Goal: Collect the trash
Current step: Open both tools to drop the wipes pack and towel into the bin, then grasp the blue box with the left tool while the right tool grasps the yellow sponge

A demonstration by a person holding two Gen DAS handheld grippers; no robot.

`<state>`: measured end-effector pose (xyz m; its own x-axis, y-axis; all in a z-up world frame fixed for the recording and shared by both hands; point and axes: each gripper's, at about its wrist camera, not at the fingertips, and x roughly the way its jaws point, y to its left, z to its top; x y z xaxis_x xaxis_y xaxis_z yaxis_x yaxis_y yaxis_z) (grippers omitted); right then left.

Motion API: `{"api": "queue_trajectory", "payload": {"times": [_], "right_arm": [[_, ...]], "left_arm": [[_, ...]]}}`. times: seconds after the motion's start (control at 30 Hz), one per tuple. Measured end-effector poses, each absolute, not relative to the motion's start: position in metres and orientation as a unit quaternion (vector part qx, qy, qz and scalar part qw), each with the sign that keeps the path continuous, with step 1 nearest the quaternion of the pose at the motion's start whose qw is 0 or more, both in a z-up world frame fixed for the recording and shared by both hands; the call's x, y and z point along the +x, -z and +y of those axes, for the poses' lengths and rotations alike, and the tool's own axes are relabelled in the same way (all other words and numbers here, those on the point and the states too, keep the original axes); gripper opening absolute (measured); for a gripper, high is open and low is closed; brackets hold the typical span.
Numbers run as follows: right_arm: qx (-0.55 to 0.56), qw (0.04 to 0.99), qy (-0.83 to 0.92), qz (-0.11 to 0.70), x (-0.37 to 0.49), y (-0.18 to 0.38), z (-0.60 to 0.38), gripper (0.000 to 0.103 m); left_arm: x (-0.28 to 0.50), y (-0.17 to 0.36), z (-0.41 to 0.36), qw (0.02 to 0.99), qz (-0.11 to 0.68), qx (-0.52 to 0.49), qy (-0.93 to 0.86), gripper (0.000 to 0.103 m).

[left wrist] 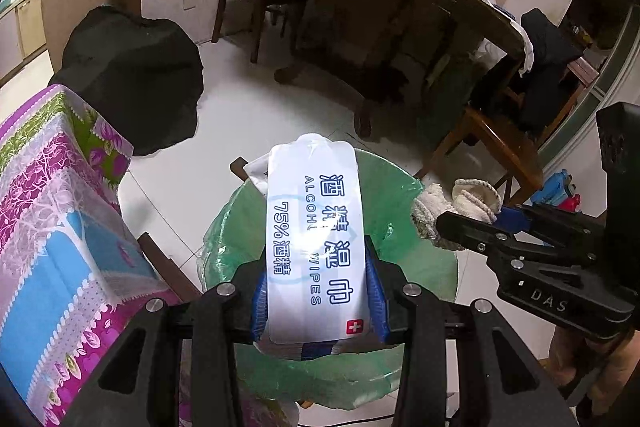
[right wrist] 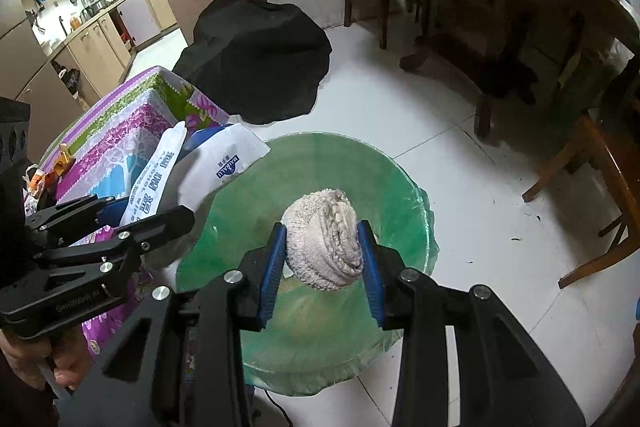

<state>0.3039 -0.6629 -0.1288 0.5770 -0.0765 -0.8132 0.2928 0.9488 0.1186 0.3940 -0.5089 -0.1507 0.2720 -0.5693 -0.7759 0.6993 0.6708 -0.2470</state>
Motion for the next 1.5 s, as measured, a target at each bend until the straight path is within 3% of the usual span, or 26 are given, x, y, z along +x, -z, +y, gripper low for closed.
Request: {"api": "queue_trajectory", "payload": {"times": [0.47, 0.67, 1.1, 1.27, 1.43, 1.5], "right_arm": [[0.126, 0.879, 0.104, 0.448, 0.302, 0.133, -0.669, 0.038], [0.135, 0.881, 0.109, 0.44, 0.299, 0.134, -0.675, 0.049], [0.138, 0.884, 0.11, 0.434, 0.295, 0.131, -0.675, 0.05], [0.138, 0.891, 0.111, 0.419, 0.287, 0.124, -0.67, 0.06], [0.127, 0.916, 0.106, 0.366, 0.262, 0.1, -0.65, 0.09], [0.116, 0.929, 0.11, 0.333, 0.246, 0.086, -0.634, 0.098]], "left_arm": [[0.398, 0.156, -0.508, 0.796, 0.458, 0.076, 0.389, 0.042], [0.4, 0.16, -0.506, 0.797, 0.463, 0.081, 0.379, 0.051], [0.397, 0.158, -0.505, 0.8, 0.461, 0.087, 0.374, 0.051], [0.39, 0.153, -0.501, 0.803, 0.456, 0.093, 0.372, 0.052], [0.378, 0.137, -0.476, 0.815, 0.432, 0.105, 0.371, 0.057], [0.372, 0.126, -0.45, 0.827, 0.414, 0.108, 0.366, 0.059]]}}
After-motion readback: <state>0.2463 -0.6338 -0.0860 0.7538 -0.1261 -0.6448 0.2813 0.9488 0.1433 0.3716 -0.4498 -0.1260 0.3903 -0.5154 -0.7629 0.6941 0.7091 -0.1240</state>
